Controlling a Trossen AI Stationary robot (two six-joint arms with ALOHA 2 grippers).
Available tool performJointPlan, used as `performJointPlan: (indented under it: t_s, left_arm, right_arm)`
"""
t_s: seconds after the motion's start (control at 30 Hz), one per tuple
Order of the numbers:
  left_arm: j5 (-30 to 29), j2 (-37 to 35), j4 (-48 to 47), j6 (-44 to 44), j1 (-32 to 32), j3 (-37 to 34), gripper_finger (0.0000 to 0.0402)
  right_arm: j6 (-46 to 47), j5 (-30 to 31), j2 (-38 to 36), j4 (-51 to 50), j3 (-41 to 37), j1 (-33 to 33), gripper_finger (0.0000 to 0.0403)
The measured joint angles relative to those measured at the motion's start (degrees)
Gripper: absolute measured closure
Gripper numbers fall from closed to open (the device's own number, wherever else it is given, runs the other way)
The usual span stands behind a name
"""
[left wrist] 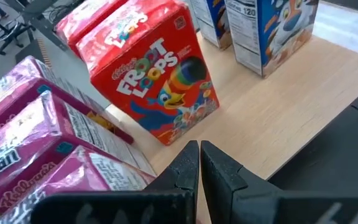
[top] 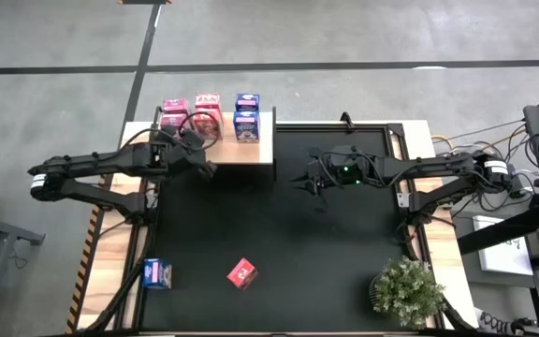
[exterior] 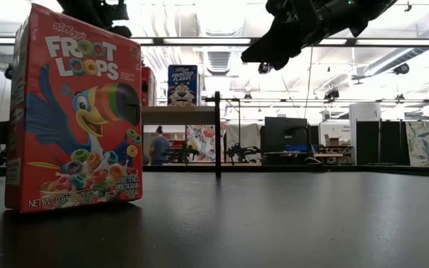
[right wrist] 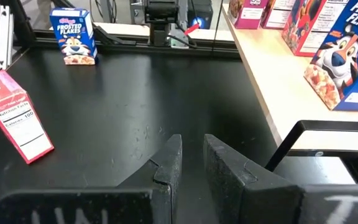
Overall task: Stack cereal on shelf
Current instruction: Align the purple cereal box with the other purple cereal box on the shelf
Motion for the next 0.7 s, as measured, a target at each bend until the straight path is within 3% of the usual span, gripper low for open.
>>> performJointPlan:
  t_s: [0.7]
  left_arm:
    - [0.0,-0.01,-3.97,-2.16,0.07,-1.54,0.0402]
  right_arm:
    - [0.26,-0.02,0.0,-0.02,0.0,0.07,0.0344]
